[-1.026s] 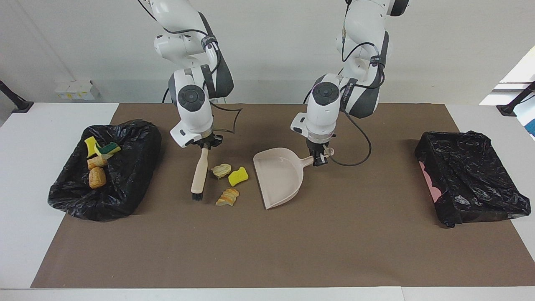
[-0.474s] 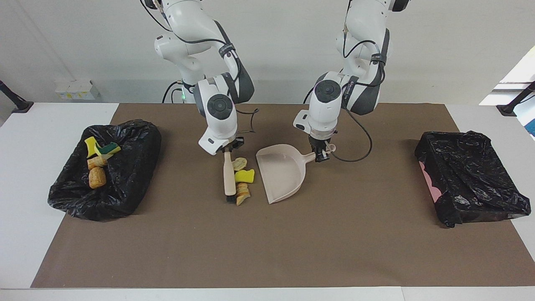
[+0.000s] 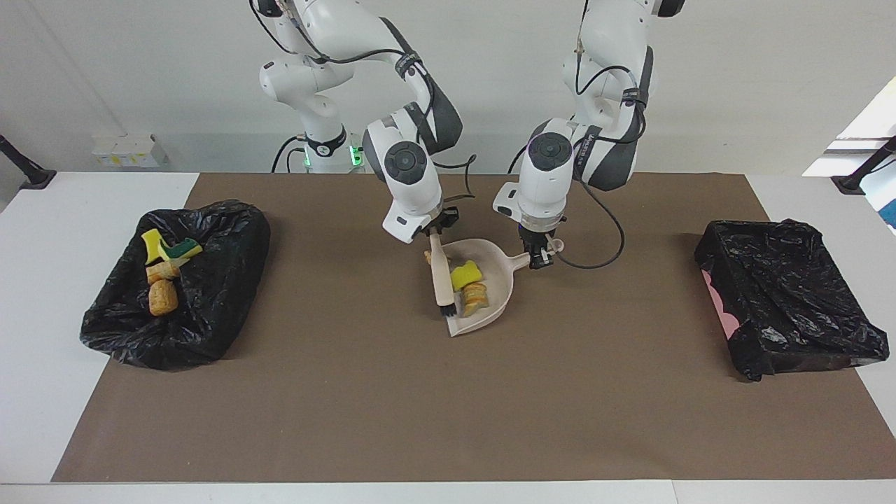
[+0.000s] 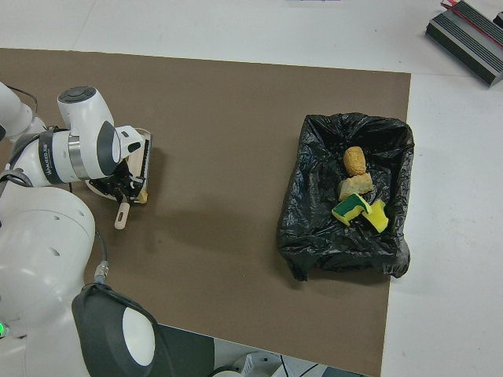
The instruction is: Sweep and dump trash in bin
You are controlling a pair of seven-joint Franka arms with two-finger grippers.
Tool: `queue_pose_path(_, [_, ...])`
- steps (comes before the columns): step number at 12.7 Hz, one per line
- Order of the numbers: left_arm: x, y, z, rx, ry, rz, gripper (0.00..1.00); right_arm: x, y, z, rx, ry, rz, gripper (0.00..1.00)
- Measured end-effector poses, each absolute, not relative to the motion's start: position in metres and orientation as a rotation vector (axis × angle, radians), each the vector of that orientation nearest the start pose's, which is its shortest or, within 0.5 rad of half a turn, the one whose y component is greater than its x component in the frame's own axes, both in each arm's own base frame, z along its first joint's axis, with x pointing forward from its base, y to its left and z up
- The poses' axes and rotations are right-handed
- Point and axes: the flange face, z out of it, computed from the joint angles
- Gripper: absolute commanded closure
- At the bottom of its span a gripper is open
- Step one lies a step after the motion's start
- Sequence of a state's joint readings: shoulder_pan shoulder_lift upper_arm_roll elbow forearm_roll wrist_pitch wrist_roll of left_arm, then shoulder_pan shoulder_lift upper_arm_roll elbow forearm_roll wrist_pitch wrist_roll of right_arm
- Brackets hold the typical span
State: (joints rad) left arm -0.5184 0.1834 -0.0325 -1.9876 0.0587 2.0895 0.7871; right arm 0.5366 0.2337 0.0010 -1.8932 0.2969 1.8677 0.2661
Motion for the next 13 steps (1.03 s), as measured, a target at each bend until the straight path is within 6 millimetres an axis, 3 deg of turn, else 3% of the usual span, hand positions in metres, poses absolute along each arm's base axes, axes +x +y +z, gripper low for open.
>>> queue_pose_path(2, [0.497, -0.301, 0.366, -2.406, 1.962, 0.133, 1.00, 0.493, 0.313, 0.378, -2.940, -0.217, 0.560, 1.00])
queue_pose_path(6, [0.496, -0.300, 0.364, -2.407, 1.962, 0.139, 1.00, 0.510, 0.282, 0.394, -2.998, -0.196, 0.572, 1.00])
queue_pose_path(8, [0.496, -0.299, 0.364, -2.407, 1.961, 0.138, 1.00, 0.516, 0.268, 0.393, -3.055, -0.196, 0.553, 1.00])
queue_pose_path(10, [0.495, -0.299, 0.363, -2.408, 1.961, 0.142, 1.00, 0.525, 0.239, 0.389, -3.121, -0.159, 0.569, 1.00])
queue_pose_path(13, [0.491, -0.296, 0.360, -2.409, 1.960, 0.151, 1.00, 0.511, 0.207, 0.366, -3.147, -0.112, 0.657, 1.00])
